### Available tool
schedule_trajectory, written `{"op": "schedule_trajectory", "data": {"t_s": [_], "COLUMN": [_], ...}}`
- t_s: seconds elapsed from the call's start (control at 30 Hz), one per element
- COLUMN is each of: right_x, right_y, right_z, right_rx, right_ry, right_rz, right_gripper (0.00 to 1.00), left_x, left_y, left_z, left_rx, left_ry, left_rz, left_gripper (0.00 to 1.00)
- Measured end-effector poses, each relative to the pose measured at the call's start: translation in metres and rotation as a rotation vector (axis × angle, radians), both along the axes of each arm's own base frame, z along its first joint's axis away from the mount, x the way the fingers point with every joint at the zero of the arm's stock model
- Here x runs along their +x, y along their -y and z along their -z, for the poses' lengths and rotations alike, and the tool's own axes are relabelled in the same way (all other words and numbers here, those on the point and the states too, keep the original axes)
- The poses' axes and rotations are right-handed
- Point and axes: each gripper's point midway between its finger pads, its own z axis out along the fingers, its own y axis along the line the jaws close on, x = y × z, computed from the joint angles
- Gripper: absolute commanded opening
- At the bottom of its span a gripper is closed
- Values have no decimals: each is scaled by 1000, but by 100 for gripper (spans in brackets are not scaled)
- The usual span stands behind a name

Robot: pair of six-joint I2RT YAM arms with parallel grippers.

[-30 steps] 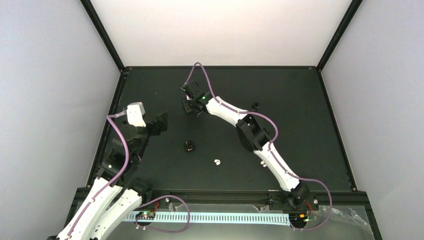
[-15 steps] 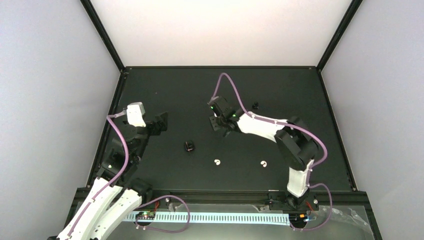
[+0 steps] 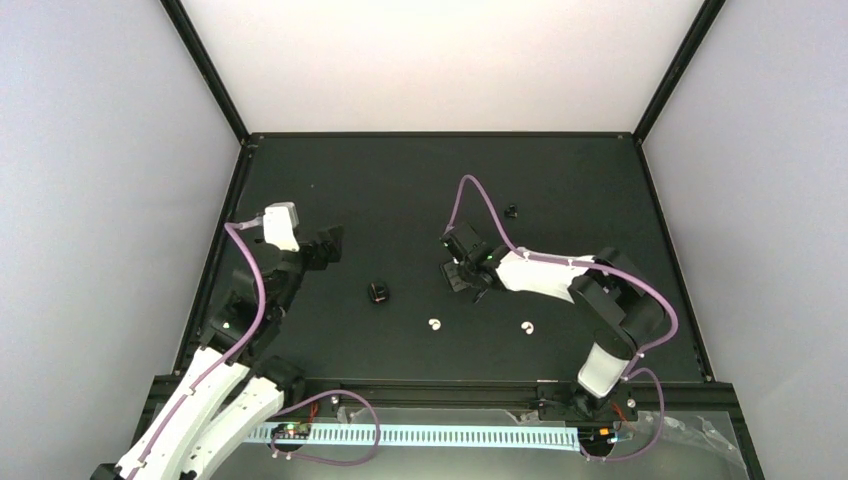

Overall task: Insert the wireless bluetooth earbuds into the charging case
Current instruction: Pick up the charging case at the center of the board.

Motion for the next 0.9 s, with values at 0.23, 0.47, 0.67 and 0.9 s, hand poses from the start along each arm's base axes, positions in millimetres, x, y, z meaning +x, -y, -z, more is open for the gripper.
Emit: {"op": "schedule_trajectory", "data": {"t_s": [0.23,0.47,0.67,0.9], "right_x": [2,11,12,14], "right_y": [12,20,17,12], "right_z": [-44,-61,-51,-18], "right_rx": [157,197,185,97], "right_ry": [20,52,39,-27], "right_rz": [121,159,131,83], "right_gripper": [78,73,69,67], "left_x": [1,6,8,9], "left_y": [1,5,7,9], "left_z": [2,7,11,13], "left_rx": [2,8,10,8], "left_ry": [-6,-27,-38,-47], "left_rz": [3,14,18,26], "left_gripper": [99,99,99,99]}}
